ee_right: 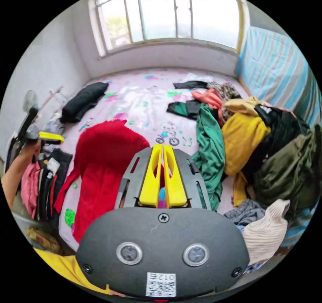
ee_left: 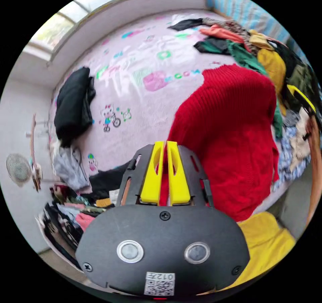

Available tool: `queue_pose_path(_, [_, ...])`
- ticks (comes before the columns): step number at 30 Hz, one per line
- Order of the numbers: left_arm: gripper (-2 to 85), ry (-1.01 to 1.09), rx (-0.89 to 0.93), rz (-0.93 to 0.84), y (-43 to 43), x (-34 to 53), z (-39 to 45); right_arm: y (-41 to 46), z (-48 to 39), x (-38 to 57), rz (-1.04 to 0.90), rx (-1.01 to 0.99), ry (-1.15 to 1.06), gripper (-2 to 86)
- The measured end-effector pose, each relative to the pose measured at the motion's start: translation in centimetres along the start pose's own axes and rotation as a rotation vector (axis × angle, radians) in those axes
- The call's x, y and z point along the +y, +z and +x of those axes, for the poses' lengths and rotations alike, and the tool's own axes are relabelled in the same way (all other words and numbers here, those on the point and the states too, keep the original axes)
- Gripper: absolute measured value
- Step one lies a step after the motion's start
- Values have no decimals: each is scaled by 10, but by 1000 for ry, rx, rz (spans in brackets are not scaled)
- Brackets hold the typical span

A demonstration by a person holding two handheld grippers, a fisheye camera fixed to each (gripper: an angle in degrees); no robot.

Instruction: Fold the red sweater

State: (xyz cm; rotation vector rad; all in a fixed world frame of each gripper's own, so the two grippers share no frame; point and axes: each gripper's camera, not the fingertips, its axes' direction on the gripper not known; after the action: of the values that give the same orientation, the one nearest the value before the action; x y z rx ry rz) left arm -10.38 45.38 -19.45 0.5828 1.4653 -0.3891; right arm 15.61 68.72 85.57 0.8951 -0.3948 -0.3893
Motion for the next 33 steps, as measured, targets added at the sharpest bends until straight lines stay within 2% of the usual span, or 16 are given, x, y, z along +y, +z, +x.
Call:
queue_pose_path(1, [3,-94,-39,-35,31,-5,1,23,12,0,-17,57,57,4])
queue_pose_path(3, [3,-114,-32,-43,63,-5,7,43,30,4,-30,9,74,5])
queue_pose_path(5, [4,-103,30,-12,83,3,13,59,55,19,-68,-44,37,8])
queue_pose_path(7, [6,-70,187,10,107,29,25,70,77,41,-134,-87,16,13])
queue_pose_path(12, [17,-97,367,-39,152,119,70,77,135,119,-345,-193,88,37])
queue_pose_path(16, [48,-200,422,-125,189,184,108,76,174,173,-442,-219,218,69])
queue_pose_path(21, [84,-258,511,-181,224,203,144,94,202,187,-466,-209,275,87])
queue_pose_path(24, [90,-259,468,-190,241,198,164,110,206,182,-481,-187,231,91])
queue_pose_path(26, [91,-240,434,-239,256,195,179,119,207,179,-481,-107,170,90])
queue_pose_path(29, [90,-224,363,-207,261,192,197,127,206,173,-481,-14,64,90])
queue_pose_path(33, [80,-248,322,-165,271,196,217,135,222,169,-439,12,99,90])
